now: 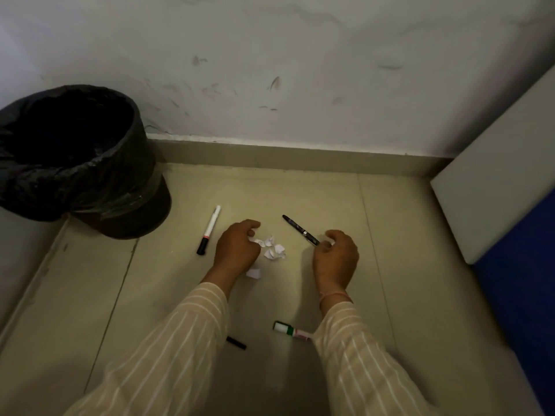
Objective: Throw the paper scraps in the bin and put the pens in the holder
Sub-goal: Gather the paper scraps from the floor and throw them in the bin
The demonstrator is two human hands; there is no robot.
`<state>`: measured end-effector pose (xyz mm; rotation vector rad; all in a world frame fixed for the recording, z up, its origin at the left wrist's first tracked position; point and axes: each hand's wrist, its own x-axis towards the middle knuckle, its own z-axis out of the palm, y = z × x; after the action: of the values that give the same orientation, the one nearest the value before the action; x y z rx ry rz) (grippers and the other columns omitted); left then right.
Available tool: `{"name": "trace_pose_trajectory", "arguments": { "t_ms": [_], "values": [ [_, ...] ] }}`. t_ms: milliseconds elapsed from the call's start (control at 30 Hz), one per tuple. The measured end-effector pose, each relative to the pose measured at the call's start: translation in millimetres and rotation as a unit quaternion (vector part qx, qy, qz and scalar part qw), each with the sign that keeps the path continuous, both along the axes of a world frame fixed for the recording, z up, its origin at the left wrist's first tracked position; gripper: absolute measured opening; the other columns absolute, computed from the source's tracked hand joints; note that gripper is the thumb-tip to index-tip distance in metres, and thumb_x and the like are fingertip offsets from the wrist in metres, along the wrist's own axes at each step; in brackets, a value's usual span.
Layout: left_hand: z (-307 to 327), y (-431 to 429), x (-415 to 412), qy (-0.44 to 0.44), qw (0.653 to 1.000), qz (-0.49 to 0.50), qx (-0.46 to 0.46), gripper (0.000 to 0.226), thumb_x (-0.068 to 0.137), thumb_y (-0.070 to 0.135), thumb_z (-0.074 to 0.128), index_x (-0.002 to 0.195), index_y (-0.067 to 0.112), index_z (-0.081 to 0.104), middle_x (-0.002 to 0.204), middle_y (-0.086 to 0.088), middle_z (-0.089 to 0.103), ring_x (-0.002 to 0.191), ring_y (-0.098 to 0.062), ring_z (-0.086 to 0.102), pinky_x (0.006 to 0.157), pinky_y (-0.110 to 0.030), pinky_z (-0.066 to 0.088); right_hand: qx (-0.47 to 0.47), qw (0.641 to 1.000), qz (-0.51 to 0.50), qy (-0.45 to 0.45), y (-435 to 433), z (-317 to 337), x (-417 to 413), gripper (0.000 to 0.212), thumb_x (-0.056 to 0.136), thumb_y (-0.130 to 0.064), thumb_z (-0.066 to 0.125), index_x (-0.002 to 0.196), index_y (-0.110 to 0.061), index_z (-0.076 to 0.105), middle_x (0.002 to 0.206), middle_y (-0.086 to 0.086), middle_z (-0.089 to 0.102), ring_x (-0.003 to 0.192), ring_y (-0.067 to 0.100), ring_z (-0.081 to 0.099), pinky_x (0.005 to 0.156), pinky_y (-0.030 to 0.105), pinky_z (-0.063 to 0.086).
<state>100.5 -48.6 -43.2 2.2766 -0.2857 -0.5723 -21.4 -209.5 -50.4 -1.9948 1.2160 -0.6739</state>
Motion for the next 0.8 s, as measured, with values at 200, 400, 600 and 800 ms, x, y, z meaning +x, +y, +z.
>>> {"name": "trace_pose_trajectory", "arguments": {
  "t_ms": [200, 400, 600, 800],
  "values": [
    [8.8, 2.4, -3.7, 0.020, 1.000, -0.008, 0.007, 0.057, 0.083, 0.001, 0.061, 0.135, 0.024, 0.065, 0.128, -0.004, 0.068, 0.103, -0.016, 0.059, 0.087, -0.024, 0.043, 0.002, 0.988, 0.056, 0.144, 18.4, -20.8, -33.1, 0.036, 0.074, -0.005, 0.059, 0.108, 0.001, 0.070, 0.112, 0.021, 0.070, 0.111, 0.040, 0.062, 0.093, 0.042, 0.056],
    [16.3, 10.1, -6.9, 0.022, 0.999, -0.010, 0.048, 0.054, 0.089, 0.008, 0.059, 0.142, 0.019, 0.059, 0.137, -0.008, 0.066, 0.125, -0.028, 0.062, 0.100, -0.032, 0.048, 0.051, 0.985, 0.115, 0.119, 71.7, -14.0, -27.7, 0.030, 0.073, -0.012, 0.050, 0.093, -0.004, 0.071, 0.099, 0.014, 0.071, 0.100, 0.035, 0.064, 0.084, 0.036, 0.055],
    [22.4, 14.6, -0.3, 0.016, 0.974, -0.111, 0.195, 0.100, 0.073, 0.023, 0.087, 0.159, 0.022, 0.034, 0.149, -0.013, 0.048, 0.132, -0.032, 0.057, 0.096, -0.035, 0.050, 0.092, 0.974, 0.194, 0.073, 37.1, 13.6, 4.1, 0.038, 0.082, 0.004, 0.056, 0.111, -0.006, 0.078, 0.115, 0.013, 0.077, 0.111, 0.029, 0.069, 0.091, 0.019, 0.045],
    [7.7, 11.2, -8.5, -0.041, 0.951, -0.179, 0.247, 0.111, 0.065, 0.033, 0.095, 0.155, 0.020, 0.033, 0.143, -0.016, 0.042, 0.120, -0.037, 0.062, 0.096, -0.041, 0.055, 0.036, 0.866, 0.383, 0.318, 38.9, 10.4, 39.8, 0.063, 0.084, -0.023, 0.069, 0.142, -0.023, 0.044, 0.140, 0.016, 0.039, 0.128, 0.041, 0.047, 0.103, 0.042, 0.048]
  ]
}}
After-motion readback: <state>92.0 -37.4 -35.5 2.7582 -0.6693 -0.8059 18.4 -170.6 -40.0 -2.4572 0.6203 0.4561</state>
